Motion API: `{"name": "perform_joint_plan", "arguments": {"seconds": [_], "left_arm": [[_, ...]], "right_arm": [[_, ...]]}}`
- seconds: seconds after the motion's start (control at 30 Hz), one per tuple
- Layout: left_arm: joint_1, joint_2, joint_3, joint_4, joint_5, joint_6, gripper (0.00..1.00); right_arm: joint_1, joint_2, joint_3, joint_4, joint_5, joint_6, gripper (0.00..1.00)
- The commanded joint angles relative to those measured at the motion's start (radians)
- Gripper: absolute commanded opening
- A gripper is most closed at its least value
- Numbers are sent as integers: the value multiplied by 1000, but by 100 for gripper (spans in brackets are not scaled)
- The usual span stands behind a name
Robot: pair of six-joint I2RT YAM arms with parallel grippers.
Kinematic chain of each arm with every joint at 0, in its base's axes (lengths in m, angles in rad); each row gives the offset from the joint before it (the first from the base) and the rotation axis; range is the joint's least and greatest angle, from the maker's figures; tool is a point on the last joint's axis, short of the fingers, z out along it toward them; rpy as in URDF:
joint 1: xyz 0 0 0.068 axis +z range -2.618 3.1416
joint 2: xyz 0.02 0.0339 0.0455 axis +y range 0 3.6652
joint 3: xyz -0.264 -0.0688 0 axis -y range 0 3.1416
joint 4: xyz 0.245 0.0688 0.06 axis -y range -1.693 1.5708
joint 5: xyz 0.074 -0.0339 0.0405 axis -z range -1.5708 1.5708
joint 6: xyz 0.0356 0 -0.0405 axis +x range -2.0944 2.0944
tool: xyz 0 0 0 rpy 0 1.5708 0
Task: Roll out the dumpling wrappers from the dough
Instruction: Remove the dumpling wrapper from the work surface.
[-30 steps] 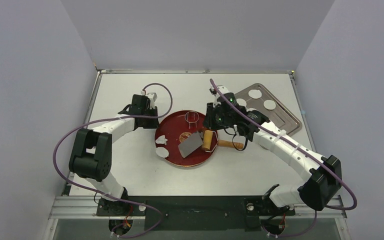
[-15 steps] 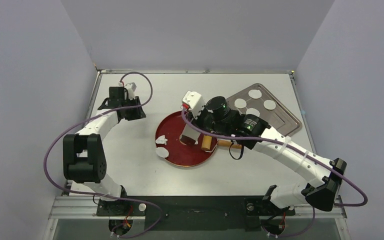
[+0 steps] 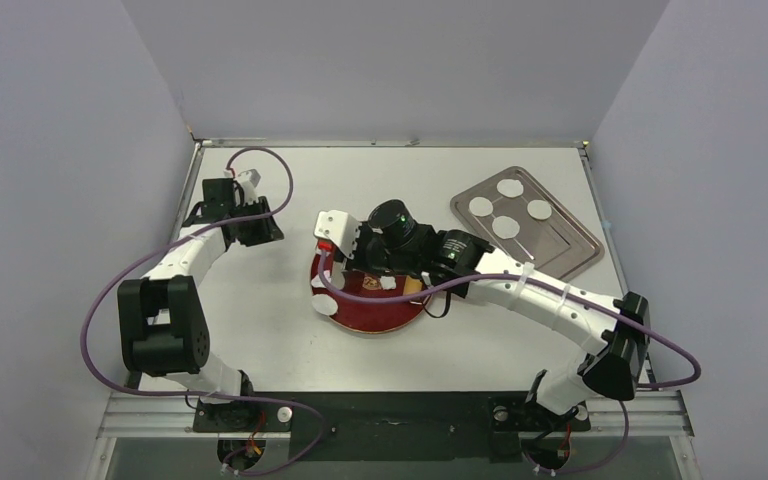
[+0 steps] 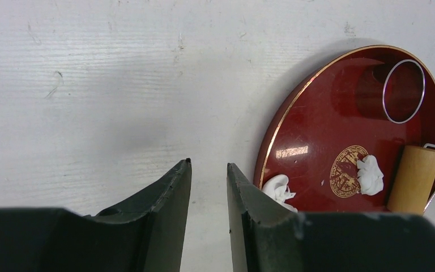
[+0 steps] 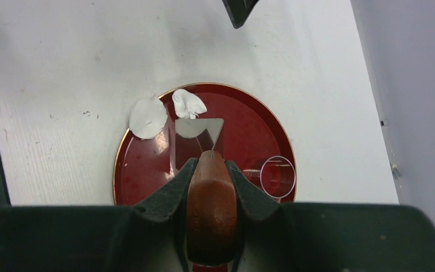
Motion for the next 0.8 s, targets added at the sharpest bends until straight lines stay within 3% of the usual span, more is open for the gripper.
{"name": "perform_joint_plan", "arguments": {"seconds": [0.0,0.47,0.77], "left_arm": [[3,-18,9,21,31,4,27],[3,-5,2,30,37,-7,27],[2,2,8,27,23,-16,27]], "right_arm": [[10,10,75,94,-73,-41,0],[4,98,87,137,-36,-47,0],[-2,127,103,169,86,-13,0]]}}
